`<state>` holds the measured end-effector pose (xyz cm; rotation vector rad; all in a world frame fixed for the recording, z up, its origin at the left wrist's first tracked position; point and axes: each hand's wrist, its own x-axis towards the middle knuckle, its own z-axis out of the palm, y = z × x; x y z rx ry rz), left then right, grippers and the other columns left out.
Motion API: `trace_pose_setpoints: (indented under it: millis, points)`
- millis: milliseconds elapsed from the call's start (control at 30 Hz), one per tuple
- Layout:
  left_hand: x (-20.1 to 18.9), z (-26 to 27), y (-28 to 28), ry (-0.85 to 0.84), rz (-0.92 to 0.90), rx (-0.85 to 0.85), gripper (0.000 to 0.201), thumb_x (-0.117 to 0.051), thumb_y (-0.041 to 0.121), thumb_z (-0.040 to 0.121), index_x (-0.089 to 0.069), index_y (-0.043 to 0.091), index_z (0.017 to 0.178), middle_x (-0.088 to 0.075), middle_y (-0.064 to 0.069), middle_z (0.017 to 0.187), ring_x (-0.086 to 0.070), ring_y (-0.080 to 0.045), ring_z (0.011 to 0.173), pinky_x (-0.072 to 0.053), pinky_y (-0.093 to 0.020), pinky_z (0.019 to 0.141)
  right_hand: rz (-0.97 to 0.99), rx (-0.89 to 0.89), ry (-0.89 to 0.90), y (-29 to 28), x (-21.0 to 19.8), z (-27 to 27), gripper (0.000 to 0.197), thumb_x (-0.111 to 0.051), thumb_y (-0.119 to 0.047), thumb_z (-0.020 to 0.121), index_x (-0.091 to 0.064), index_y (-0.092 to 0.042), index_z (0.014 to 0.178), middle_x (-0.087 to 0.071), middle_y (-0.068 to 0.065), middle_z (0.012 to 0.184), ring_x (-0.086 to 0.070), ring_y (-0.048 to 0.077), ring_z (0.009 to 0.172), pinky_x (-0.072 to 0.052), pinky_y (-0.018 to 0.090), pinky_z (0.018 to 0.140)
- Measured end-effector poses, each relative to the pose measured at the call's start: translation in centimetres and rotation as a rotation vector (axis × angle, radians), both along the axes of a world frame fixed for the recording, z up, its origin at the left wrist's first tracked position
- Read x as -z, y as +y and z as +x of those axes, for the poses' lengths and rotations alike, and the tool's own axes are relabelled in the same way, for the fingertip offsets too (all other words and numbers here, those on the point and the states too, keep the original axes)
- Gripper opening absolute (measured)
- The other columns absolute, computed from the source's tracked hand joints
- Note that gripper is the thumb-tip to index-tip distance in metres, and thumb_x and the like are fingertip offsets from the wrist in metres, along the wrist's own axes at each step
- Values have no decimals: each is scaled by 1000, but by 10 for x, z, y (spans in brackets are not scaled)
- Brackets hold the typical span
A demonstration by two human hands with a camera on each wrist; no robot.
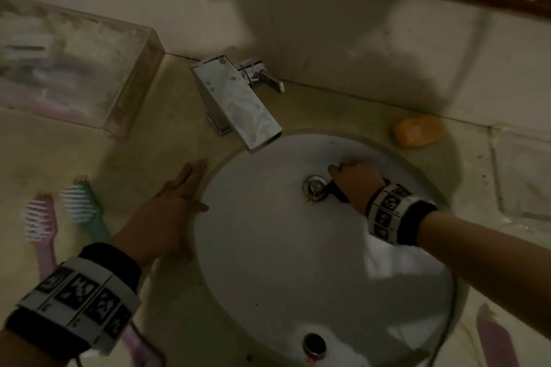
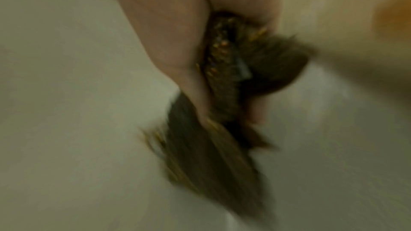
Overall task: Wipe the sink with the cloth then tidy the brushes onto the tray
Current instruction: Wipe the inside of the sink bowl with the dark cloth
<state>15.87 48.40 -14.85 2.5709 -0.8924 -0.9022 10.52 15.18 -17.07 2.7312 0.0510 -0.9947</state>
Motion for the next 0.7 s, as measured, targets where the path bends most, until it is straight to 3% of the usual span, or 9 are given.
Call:
trace_pose_setpoints:
  millis: [133,233,300,400,600,700]
  points:
    - [-3,-2,0,3,-14,0,78,-92,33,51,-63,12,121,20,10,147,14,-9,142,-13,-43,123,-238,55,36,-13,-15,-19,53,-45,-11,96,-25,-3,145,-48,16,134,-55,35,116,-52,43,87]
    - [-4,-2,-1,-7,-1,15,79,-89,37,54,-60,15,124,26,11,145,18,-6,140,-9,-36,124,-406,128,249,-22,-1,-28,43,-49,-6,92,-44,-6,135,-46,12,138,-52,39,121,-54,46,85]
    - [-3,-2,-1,-2,2,19,80,-89,39,54,-60,16,125,28,10,145,20,-6,140,-7,-37,124,-350,216,262,-28,15,-37,35,-52,-13,93,-54,-11,128,-52,8,136,-53,32,123,-52,42,92]
    - [0,-2,0,-5,20,20,81,-90,38,51,-60,17,123,25,10,146,19,-8,141,-7,-41,124,-169,346,181,-35,31,-45,31,-52,-22,92,-55,-14,122,-54,7,132,-54,25,122,-45,33,102]
    - [11,0,7,-10,-103,-3,81,-95,33,37,-69,14,111,4,2,154,3,-16,145,-16,-48,119,-52,433,64,-19,45,-46,42,-46,-24,95,-44,-11,135,-45,13,139,-44,30,127,-33,37,112]
    - [12,1,7,3,-71,-2,83,-95,36,40,-67,15,115,10,5,154,9,-13,145,-10,-43,121,93,639,-137,-5,36,-24,44,-45,-21,98,-38,-5,139,-41,16,143,-39,32,132,-28,36,113]
